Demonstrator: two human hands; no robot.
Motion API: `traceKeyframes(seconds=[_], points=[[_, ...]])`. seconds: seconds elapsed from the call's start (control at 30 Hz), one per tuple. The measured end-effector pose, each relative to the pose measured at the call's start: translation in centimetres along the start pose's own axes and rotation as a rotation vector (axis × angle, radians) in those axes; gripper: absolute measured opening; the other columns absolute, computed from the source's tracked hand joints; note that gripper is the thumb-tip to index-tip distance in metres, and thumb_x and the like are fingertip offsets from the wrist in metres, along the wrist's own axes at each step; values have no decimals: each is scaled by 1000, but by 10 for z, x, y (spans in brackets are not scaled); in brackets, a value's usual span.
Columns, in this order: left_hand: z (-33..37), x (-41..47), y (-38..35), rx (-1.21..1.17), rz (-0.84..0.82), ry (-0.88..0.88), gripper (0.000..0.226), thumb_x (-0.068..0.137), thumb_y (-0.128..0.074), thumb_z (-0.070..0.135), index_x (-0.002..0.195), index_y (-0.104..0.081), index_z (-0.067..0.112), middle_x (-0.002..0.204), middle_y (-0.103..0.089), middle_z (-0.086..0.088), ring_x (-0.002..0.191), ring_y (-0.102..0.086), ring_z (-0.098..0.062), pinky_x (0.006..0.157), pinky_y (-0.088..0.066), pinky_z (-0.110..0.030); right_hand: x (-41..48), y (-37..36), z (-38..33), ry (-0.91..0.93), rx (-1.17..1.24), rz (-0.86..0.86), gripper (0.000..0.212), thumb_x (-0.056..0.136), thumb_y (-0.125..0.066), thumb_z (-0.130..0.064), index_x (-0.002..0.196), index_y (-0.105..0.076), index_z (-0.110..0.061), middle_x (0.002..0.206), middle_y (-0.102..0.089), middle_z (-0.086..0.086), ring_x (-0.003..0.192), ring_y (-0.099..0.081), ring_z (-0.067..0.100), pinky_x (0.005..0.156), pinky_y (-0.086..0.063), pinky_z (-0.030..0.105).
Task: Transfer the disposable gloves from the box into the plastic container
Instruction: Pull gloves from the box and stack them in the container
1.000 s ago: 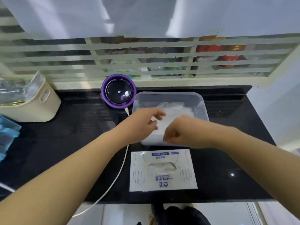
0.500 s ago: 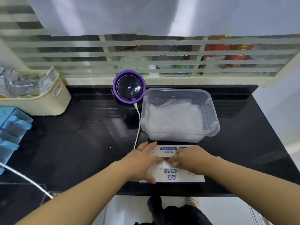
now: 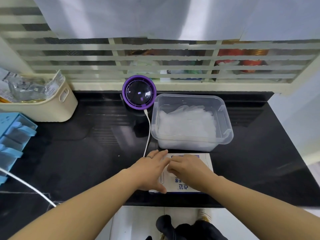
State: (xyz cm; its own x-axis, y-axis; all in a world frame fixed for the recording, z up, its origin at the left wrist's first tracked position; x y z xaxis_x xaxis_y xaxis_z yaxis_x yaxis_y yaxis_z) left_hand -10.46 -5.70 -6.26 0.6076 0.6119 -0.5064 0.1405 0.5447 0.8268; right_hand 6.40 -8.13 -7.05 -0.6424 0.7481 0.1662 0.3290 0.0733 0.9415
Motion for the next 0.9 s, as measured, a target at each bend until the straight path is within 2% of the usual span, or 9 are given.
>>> traceKeyframes(seconds=[0.1, 0.17, 0.23, 0.37, 0.53, 0.6, 0.7, 0.77, 0.9], points=[[-2, 2, -1, 21, -5, 5, 104, 76, -71, 56, 152, -8, 25, 162, 6, 2, 148, 1, -25, 118, -20, -43, 6, 20, -6, 51, 16, 75, 18, 71, -78, -12, 79, -65, -20, 74, -59, -7, 52, -46, 12, 50, -28, 18], [-1, 3, -2, 46, -12, 8, 107, 76, -70, 58, 153, -5, 23, 162, 5, 1, 148, 0, -26, 118, -21, -43, 8, 41, -3, -33, 80, 144, 6, 86, -60, -22, 84, -64, -18, 75, -57, -4, 56, -51, 16, 50, -44, 26], [0, 1, 1, 44, -23, 27, 108, 76, -70, 58, 153, -4, 22, 162, 2, 1, 147, -3, -26, 117, -22, -41, 13, 70, 6, -169, 148, 251, 25, 91, -46, -31, 86, -64, -15, 76, -53, -6, 60, -53, 16, 54, -49, 34], [5, -7, 14, -86, -47, 6, 96, 78, -72, 51, 152, -12, 34, 161, 4, 7, 148, -3, -19, 119, -12, -36, 32, 133, 16, -185, 150, 448, 19, 90, -55, -25, 89, -67, -10, 75, -44, -15, 64, -43, -1, 59, -42, 20], [-3, -29, 73, -726, -126, -22, 76, 82, -74, 37, 146, -32, 35, 148, -37, 20, 134, -37, 0, 107, -31, -17, 39, 170, 19, -159, 90, 388, 18, 90, -58, -28, 92, -71, -16, 78, -45, -15, 70, -46, -2, 64, -35, 8], [-7, -38, 98, -1130, -142, -70, 67, 82, -70, 27, 142, -40, 28, 136, -56, 14, 123, -53, -4, 103, -44, -23, 40, 177, 20, -131, 45, 371, 20, 89, -57, -30, 92, -72, -17, 80, -47, -12, 69, -46, 1, 64, -36, 11], [-22, -42, 118, -1574, -77, -180, 93, 62, -83, 53, 140, -46, 18, 137, -57, 0, 126, -53, -21, 108, -41, -43, 41, 182, 22, -90, 1, 357, 17, 91, -59, -27, 93, -72, -16, 83, -48, -12, 69, -44, 1, 63, -41, 19], [-23, -39, 130, -1673, -18, -244, 99, 55, -82, 64, 137, -52, 15, 141, -53, -7, 130, -49, -26, 111, -36, -46, 43, 186, 25, -86, -4, 353, 23, 91, -54, -32, 93, -72, -17, 85, -48, -12, 70, -45, 3, 61, -43, 21], [-11, -17, 153, -1562, 254, -73, 53, 80, -60, 48, 120, -64, 13, 121, -68, -6, 115, -62, -20, 106, -42, -37, 47, 194, 35, -99, -64, 292, 13, 91, -60, -25, 94, -72, -20, 88, -50, -12, 71, -47, 7, 60, -41, 18]])
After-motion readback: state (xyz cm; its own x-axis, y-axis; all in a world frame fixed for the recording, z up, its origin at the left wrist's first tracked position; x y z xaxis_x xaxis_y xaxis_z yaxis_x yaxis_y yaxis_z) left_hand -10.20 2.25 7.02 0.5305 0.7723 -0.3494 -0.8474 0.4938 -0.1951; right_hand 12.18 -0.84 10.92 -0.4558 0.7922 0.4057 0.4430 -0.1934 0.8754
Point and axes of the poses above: each hand's wrist, its own x-axis towards the middle knuckle, its own y-axis out of the back of the hand, z = x × y, the point moved 1 cm from there along x, towards the middle knuckle
